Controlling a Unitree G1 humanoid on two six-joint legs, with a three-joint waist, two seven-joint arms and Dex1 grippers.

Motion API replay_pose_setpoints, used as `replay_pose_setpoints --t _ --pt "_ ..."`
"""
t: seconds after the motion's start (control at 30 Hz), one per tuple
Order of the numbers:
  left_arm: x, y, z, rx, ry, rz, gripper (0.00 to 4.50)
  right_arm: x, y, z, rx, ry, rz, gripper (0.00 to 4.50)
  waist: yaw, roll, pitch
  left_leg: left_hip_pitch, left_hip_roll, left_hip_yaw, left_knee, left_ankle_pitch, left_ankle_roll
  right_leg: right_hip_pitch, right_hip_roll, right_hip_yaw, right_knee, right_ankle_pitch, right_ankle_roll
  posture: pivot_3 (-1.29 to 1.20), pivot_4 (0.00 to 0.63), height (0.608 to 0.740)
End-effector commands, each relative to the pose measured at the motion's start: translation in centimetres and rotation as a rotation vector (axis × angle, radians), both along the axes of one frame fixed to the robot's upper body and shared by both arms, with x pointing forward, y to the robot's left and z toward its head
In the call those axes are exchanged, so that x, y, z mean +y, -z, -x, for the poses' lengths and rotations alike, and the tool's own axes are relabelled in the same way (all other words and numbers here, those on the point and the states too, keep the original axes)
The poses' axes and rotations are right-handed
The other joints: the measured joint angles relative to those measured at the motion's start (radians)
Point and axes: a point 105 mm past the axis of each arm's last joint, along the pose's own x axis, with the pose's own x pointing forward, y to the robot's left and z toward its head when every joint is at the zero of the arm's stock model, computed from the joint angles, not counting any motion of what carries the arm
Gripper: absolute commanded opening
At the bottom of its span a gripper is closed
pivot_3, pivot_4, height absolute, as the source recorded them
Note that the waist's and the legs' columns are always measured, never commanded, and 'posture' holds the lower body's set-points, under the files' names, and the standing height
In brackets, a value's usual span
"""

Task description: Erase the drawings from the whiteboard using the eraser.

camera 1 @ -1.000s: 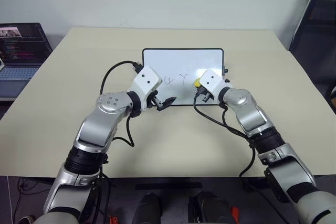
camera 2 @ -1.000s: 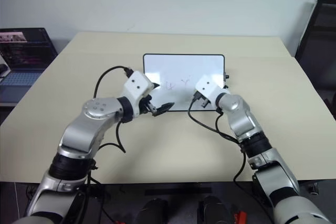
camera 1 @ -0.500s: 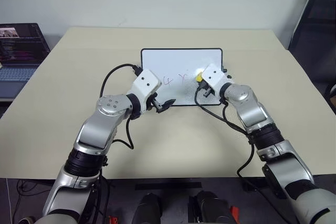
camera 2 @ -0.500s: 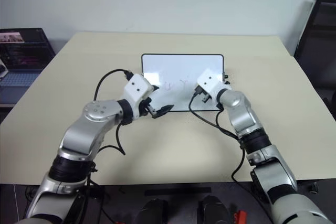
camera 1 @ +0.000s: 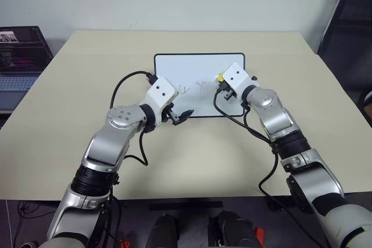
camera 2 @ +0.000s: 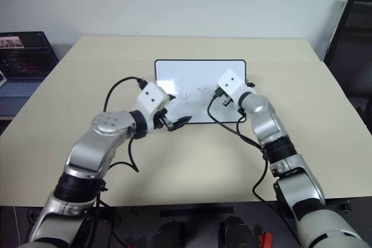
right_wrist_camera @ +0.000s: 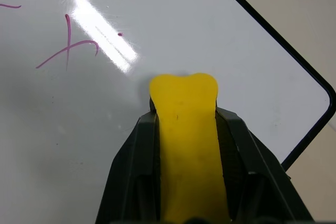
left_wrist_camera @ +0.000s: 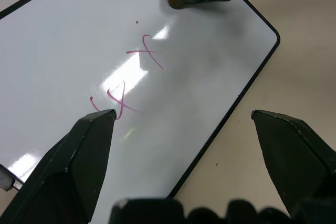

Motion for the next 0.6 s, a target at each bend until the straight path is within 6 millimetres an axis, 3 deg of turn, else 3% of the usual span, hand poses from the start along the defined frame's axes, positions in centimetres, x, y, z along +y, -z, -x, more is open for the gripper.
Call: replay_pose_setpoints --t 0.03,0.13,0.43,0.6 --pt "0.6 -0.9 -0.1 -0.045 -0.032 -0.001 4.50 0.8 0.6 1.0 0.046 -0.084 0.050 1.09 0.000 0.000 0.000 0.000 0.000 0.000 0.000 0.000 0.000 0.000 0.000 0.000 0.000 0.000 0.000 0.00 0.150 0.740" --pt "1.2 -0.8 -0.4 -0.045 -0.073 -0.001 4.50 1.6 0.2 1.3 0.032 -0.113 0.054 1.09 -0.001 0.000 0.000 0.000 0.000 -0.001 0.000 0.000 0.000 0.000 0.000 0.000 0.000 0.000 0.000 0.00 0.150 0.740" --pt "2.5 -0.8 -1.0 -0.061 -0.143 -0.008 4.50 4.0 -3.0 -0.3 -0.104 -0.124 0.040 1.09 -0.002 0.000 0.001 0.000 0.000 -0.001 -0.001 0.000 0.000 -0.001 0.000 0.000 0.000 0.000 0.000 0.00 0.150 0.740" --pt "2.9 -0.7 -1.2 -0.063 -0.167 -0.009 4.50 5.6 -3.5 -0.5 -0.119 -0.162 0.047 1.09 -0.001 0.000 0.001 0.000 0.000 -0.002 -0.002 0.000 0.000 -0.001 0.000 0.000 -0.002 0.000 0.000 0.00 0.150 0.740"
